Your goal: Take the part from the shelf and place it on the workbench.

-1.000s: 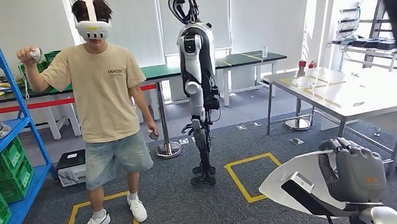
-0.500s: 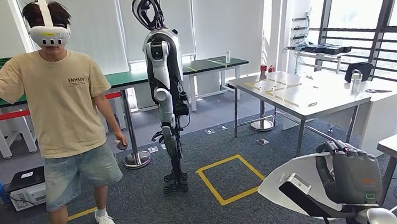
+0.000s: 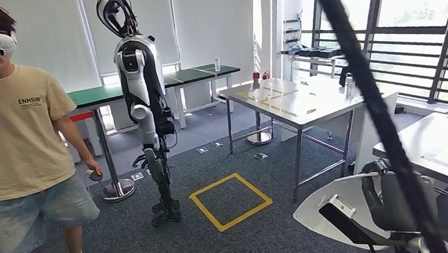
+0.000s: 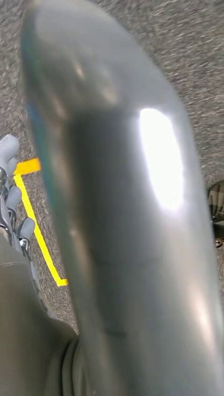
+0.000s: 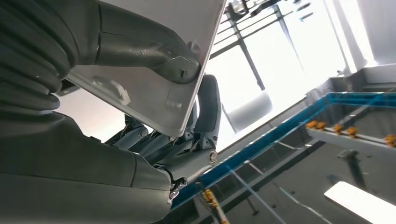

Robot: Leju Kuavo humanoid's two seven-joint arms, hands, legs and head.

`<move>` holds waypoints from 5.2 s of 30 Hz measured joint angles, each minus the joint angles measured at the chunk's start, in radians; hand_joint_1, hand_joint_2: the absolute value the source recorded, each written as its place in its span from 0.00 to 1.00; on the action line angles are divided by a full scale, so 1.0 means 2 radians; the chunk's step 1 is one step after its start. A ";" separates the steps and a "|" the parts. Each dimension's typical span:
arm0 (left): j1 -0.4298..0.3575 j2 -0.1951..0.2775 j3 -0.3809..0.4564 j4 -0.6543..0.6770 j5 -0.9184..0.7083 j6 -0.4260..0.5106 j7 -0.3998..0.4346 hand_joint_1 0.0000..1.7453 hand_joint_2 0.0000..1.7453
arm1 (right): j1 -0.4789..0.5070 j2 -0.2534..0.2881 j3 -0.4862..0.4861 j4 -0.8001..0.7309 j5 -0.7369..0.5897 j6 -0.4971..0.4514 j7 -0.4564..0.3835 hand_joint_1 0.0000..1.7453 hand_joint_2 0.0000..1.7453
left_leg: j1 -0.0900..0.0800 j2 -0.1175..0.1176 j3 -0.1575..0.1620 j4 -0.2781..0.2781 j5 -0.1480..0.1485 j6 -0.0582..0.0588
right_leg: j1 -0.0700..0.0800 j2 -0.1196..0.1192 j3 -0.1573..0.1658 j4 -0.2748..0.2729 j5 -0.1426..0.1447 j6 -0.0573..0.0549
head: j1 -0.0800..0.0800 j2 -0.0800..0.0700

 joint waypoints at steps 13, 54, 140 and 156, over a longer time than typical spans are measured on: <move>0.001 -0.001 0.000 0.001 0.002 -0.001 -0.006 0.00 0.00 | 0.007 0.001 -0.012 -0.017 0.004 0.007 0.003 0.80 1.00 | 0.011 -0.082 -0.012 0.001 0.015 -0.004 | -0.009 0.072 -0.004 0.003 0.002 0.014 | -0.002 0.000; 0.001 -0.004 0.002 0.000 0.003 -0.002 -0.006 0.00 0.00 | 0.020 -0.024 -0.019 -0.024 -0.006 0.008 0.015 0.80 1.00 | 0.004 -0.020 -0.013 -0.006 0.022 0.018 | -0.006 0.009 -0.040 0.098 -0.039 0.020 | 0.003 0.000; 0.001 0.001 0.002 0.000 -0.001 -0.035 -0.015 0.00 0.00 | 0.020 -0.014 -0.023 -0.039 0.059 -0.009 0.027 0.80 1.00 | 0.008 -0.049 -0.015 -0.009 0.026 0.013 | -0.007 0.018 0.004 0.036 -0.039 0.020 | 0.000 0.000; 0.000 0.001 0.002 0.000 -0.004 -0.035 -0.014 0.00 0.00 | 0.010 -0.012 -0.020 -0.036 0.063 -0.007 0.026 0.80 1.00 | 0.005 -0.048 -0.017 0.032 -0.014 -0.010 | -0.004 0.014 0.008 -0.005 -0.003 -0.005 | 0.000 0.000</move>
